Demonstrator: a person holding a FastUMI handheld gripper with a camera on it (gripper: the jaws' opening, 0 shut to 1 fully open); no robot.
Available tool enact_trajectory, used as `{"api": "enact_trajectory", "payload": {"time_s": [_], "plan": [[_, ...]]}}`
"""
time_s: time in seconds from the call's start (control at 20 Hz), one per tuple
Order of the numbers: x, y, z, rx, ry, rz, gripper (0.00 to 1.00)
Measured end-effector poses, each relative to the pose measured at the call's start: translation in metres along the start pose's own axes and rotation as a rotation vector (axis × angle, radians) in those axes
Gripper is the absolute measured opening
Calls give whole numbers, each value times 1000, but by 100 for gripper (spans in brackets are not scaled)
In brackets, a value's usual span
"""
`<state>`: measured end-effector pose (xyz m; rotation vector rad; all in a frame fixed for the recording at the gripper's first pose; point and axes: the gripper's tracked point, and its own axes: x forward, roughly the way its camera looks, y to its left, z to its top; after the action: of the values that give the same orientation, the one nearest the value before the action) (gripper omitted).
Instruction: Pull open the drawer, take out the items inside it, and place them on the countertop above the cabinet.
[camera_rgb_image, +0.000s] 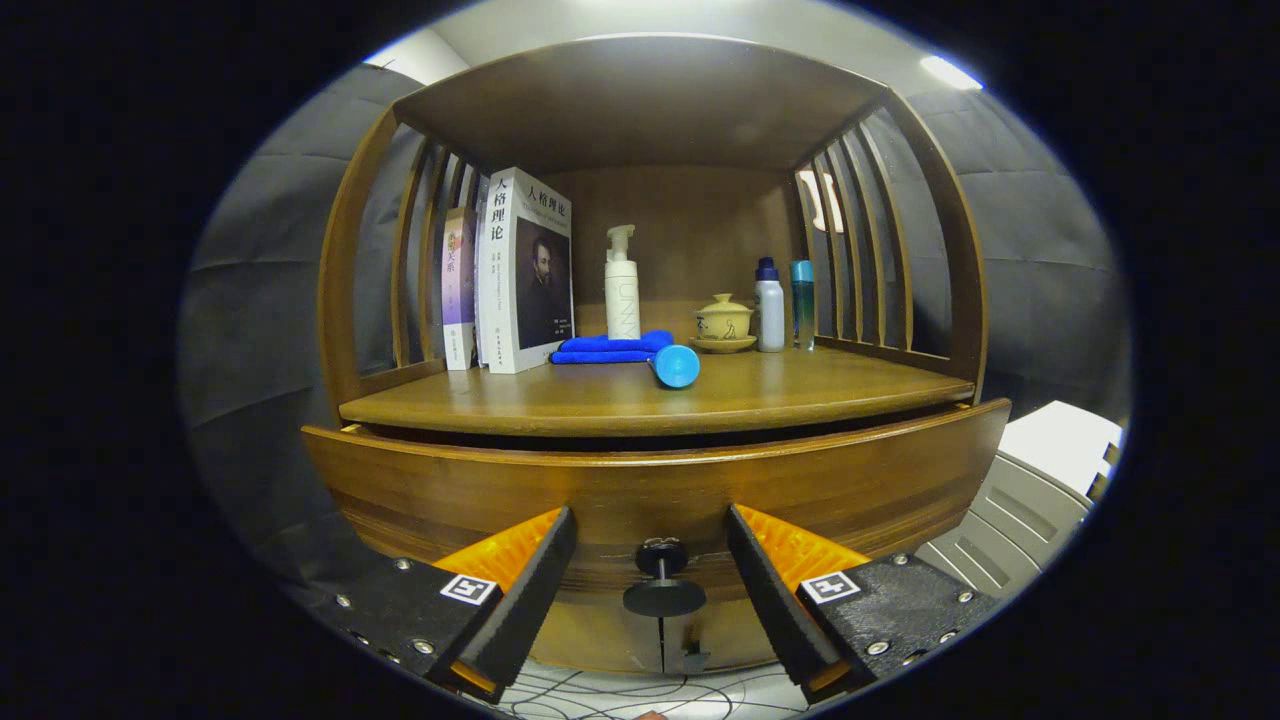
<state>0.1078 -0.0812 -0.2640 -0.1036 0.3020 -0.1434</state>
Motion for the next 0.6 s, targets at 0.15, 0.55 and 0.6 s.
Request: {"api": "enact_trajectory", "payload": {"time_s": [0.15,0.55,0.6], "plan": [[13,-1,2,2,1,1,95],[16,-6,8,-4,28,0,95],[6,-13,11,-6,56,-10,95]]}}
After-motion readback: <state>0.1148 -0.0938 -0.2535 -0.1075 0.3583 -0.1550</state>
